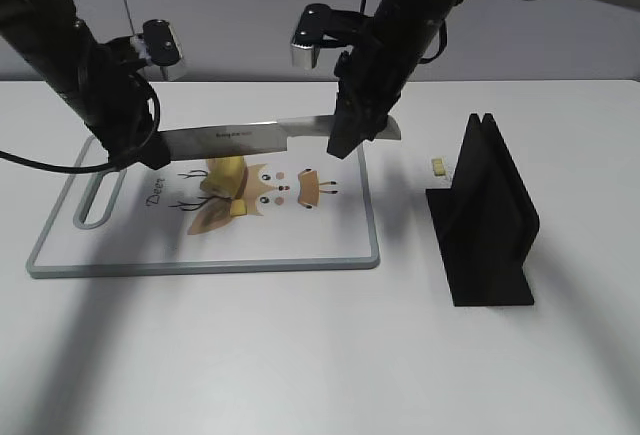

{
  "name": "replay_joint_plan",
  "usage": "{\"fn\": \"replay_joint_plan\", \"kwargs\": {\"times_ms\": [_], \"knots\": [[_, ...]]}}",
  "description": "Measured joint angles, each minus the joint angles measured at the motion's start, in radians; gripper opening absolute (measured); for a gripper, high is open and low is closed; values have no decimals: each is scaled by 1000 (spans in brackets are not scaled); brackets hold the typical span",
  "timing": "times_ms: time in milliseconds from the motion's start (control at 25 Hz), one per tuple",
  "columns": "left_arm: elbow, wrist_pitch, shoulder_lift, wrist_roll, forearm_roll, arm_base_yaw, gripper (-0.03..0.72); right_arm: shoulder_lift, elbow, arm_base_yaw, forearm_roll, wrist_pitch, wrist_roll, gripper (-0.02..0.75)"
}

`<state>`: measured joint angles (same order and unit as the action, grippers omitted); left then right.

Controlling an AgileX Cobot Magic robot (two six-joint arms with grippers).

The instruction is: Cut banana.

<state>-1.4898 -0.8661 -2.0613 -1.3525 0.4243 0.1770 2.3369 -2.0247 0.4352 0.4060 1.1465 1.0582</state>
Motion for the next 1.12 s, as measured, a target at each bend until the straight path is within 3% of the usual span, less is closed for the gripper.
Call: {"fn": "replay_joint_plan", "kwargs": {"times_ms": [1120], "knots": [[-14,42,-108,-2,-10,1,50,111,-20,1,-1,-24,-7,204]]}}
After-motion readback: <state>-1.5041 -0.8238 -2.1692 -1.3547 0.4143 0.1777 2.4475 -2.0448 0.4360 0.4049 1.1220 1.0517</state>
